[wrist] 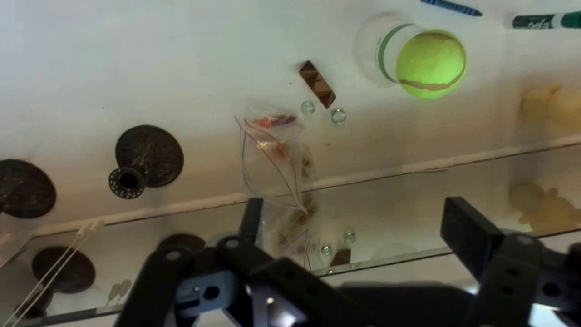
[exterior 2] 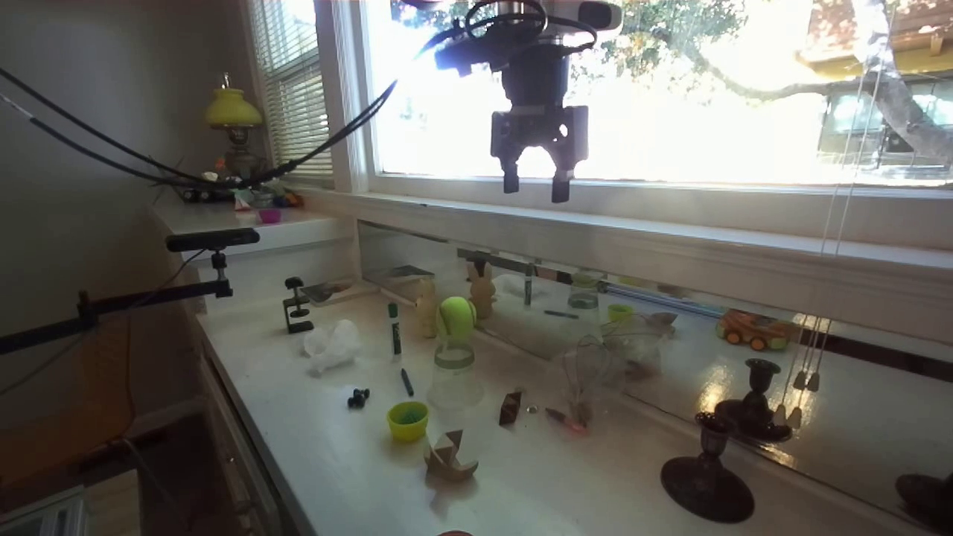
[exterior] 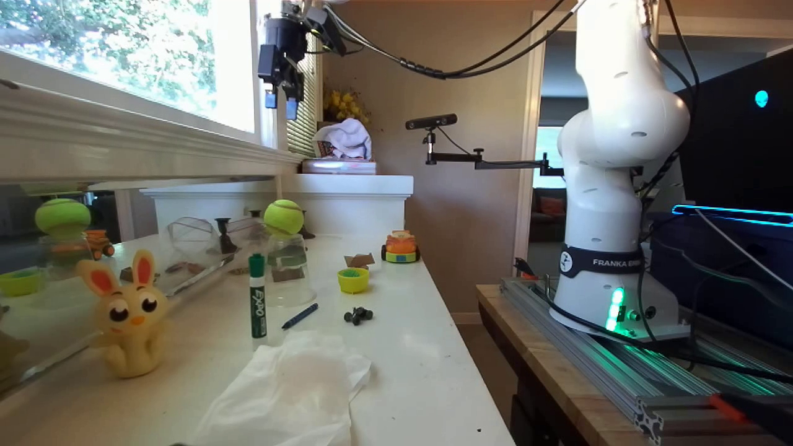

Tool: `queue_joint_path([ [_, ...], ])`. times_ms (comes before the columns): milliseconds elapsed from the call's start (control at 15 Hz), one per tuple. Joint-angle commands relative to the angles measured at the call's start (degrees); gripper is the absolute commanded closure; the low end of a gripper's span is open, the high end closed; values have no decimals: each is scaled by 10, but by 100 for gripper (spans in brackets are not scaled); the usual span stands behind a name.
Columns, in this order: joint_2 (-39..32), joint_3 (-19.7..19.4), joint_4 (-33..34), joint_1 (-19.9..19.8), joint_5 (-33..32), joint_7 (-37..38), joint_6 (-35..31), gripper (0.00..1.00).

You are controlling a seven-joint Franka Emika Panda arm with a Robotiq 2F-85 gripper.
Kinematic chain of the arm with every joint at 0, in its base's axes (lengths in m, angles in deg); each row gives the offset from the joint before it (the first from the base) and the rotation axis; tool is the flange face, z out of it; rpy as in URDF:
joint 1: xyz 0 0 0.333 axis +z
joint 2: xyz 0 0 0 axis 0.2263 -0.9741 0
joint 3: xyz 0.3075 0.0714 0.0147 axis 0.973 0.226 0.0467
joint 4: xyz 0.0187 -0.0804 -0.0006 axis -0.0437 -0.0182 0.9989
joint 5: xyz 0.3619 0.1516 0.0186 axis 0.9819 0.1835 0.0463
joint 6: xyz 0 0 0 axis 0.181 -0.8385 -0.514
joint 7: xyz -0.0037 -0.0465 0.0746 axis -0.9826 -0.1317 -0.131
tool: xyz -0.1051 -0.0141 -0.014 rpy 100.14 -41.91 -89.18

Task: Pull the blind strings down

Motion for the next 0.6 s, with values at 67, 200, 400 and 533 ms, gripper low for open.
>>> queue_joint_path([
  [67, 76, -2, -77, 4, 4, 49, 33, 0],
  [200, 99, -1, -97, 5, -13, 73, 33, 0],
  [400, 125, 3, -116, 5, -37, 92, 34, 0],
  [533, 139, 5, -128, 4, -61, 89, 34, 0],
])
